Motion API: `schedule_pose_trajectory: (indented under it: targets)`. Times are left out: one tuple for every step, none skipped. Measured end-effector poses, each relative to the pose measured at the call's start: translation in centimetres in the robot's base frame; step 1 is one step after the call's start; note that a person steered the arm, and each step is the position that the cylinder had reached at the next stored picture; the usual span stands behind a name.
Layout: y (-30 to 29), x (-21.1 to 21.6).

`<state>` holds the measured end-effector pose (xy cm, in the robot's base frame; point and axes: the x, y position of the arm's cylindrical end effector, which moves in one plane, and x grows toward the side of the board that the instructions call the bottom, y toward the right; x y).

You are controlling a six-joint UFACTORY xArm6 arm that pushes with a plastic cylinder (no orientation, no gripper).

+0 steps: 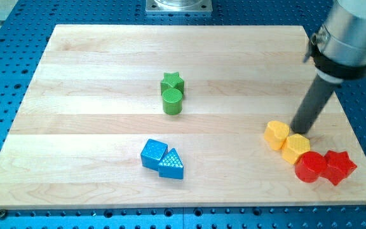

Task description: Separate the green blocks

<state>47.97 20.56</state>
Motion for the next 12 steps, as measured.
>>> schedule_pose_trajectory:
  targets:
    - [-6.1,-1.3]
    - [-9.0,0.2]
    - [-7.4,0.6]
    - [-6.2,1.3]
    - [-6.2,1.9]
    - [-11.8,-3.6]
    - [-18.3,-12.4]
    - [-20.1,-15.4]
    - [-20.1,-15.4]
    - [-19.8,-15.4]
    - [-13.9,-12.8]
    - [-11.6,-7.1]
